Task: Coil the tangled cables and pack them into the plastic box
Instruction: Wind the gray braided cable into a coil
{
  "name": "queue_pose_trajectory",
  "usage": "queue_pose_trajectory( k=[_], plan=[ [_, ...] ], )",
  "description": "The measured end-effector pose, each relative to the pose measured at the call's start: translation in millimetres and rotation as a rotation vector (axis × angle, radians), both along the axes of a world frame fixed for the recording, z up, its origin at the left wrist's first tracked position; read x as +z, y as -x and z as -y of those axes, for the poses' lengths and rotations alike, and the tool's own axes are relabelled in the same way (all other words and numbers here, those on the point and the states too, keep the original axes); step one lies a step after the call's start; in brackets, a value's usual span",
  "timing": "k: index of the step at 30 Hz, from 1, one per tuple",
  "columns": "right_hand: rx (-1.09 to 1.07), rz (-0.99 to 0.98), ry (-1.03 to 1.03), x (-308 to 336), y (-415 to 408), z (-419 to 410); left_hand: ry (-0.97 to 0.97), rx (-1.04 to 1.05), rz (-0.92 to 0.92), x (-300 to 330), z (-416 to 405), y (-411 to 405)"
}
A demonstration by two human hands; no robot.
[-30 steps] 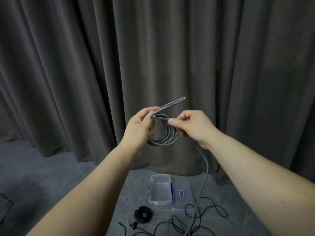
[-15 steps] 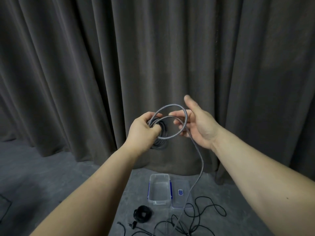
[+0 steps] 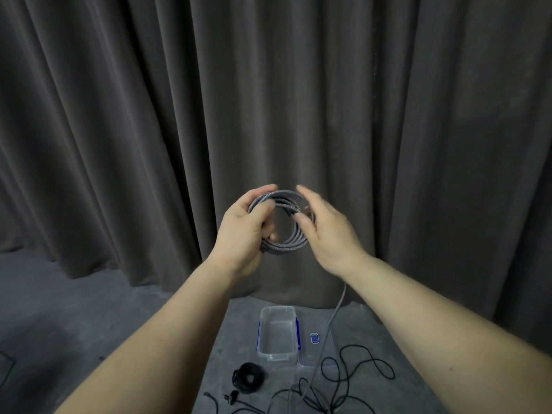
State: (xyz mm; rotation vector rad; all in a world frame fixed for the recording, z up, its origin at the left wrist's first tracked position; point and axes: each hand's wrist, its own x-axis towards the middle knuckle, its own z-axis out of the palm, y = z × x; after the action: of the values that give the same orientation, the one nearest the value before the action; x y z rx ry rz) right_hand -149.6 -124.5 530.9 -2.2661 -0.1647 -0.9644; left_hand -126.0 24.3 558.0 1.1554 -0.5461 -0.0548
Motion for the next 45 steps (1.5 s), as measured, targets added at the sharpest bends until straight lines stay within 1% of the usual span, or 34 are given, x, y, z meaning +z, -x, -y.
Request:
queue_pose_trajectory(
  k=[2, 3, 6, 12, 14, 17, 19, 20, 21, 23, 24, 25, 26, 28, 29, 31, 33, 35, 37, 39, 42, 45],
  plan=[
    [-0.050, 0.045, 0.099, -2, -1, -3, 0.001, -0.008, 0.016, -1, -1, -1],
    [-0.090, 0.122, 0.137, -3, -1, -4, -0.003, -0.004, 0.018, -2, -1, 0],
    [-0.138, 0.277, 0.133, -1, -7, -3, -0.040, 0.029, 0.030, -6, 1, 1],
    [-0.303, 0.360, 0.171, -1, -6, -5, -0.073, 0.060, 0.050, -5, 6, 5],
    [-0.329, 0.360, 0.138, -1, -7, -8, -0.065, 0.049, 0.054, -4, 9, 8],
    [-0.301, 0.267, 0.021, -1, -5, -11, -0.056, 0.054, 0.051, -5, 10, 9],
    [-0.197, 0.146, -0.032, 2, -4, -12, -0.040, 0.077, 0.039, -6, 7, 8],
    [-0.103, 0.063, -0.073, 3, -4, -13, -0.029, 0.089, 0.036, -6, 6, 9],
    [0.027, -0.027, -0.181, 6, -3, -14, -0.017, 0.091, 0.036, -5, 4, 10],
    [0.318, -0.199, -0.591, 10, 1, -18, -0.003, 0.075, 0.036, -4, 4, 14],
    [0.386, -0.268, -0.756, 11, 3, -20, -0.009, 0.067, 0.047, -3, 5, 16],
    [0.386, -0.297, -0.823, 11, 3, -21, -0.026, 0.072, 0.071, -2, 5, 17],
    [0.346, -0.283, -0.808, 10, 1, -22, -0.057, 0.095, 0.110, -3, 6, 15],
    [0.276, -0.155, -0.743, 9, -2, -25, -0.122, 0.159, 0.196, -5, 8, 8],
    [0.274, -0.086, -0.730, 8, -4, -25, -0.151, 0.181, 0.222, -6, 9, 5],
    [0.296, -0.011, -0.722, 9, -3, -26, -0.189, 0.209, 0.233, -8, 10, 0],
    [0.315, 0.032, -0.715, 8, 1, -27, -0.176, 0.223, 0.230, -10, 10, -2],
    [0.303, 0.053, -0.641, 7, 6, -28, -0.164, 0.245, 0.226, -13, 10, -5],
    [0.225, 0.056, -0.510, 4, 7, -30, -0.149, 0.270, 0.231, -15, 11, -5],
    [0.107, 0.115, -0.445, 2, 4, -32, -0.140, 0.296, 0.225, -15, 13, -2],
    [0.057, 0.190, -0.447, 6, 1, -32, -0.075, 0.236, 0.234, -11, 13, 8],
    [0.080, 0.215, -0.531, 10, -2, -30, -0.007, 0.075, 0.223, -7, 12, 19]
  ],
)
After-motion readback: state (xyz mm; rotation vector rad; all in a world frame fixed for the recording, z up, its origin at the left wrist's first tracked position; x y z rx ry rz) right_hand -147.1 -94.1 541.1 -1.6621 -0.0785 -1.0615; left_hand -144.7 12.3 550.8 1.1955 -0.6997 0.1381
